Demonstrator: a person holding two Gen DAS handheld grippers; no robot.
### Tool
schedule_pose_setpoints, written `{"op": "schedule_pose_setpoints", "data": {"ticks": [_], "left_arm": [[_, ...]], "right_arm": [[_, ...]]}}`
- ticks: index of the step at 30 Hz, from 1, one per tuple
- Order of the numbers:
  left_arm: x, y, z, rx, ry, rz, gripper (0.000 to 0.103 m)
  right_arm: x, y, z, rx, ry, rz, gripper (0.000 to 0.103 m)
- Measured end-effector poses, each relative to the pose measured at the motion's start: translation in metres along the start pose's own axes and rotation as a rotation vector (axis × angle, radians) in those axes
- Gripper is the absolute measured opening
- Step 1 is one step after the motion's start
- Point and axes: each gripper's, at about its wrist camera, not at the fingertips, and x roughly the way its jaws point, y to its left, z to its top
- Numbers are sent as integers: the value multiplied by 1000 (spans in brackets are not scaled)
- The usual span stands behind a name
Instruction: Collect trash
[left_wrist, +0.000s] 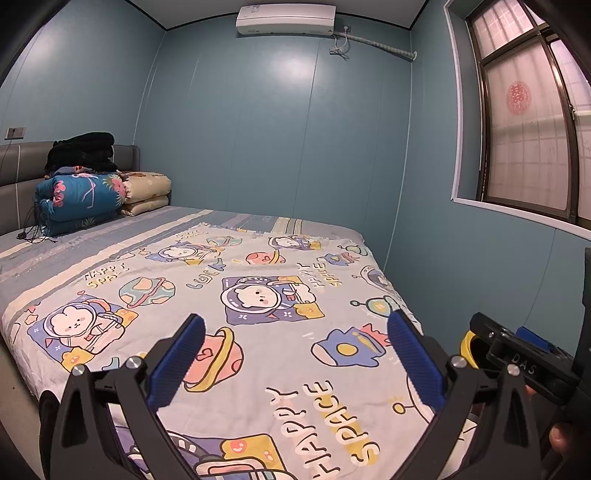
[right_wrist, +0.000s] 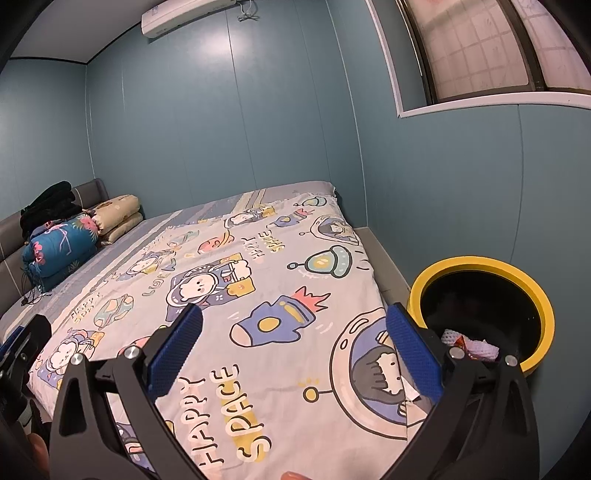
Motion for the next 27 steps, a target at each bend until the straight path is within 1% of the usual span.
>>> {"op": "schedule_pose_setpoints", "data": {"ticks": [27], "left_arm": [[2,-1,0,8,11,-2,95]], "right_arm": [[7,-4,-3,22,34,-3,95]]}}
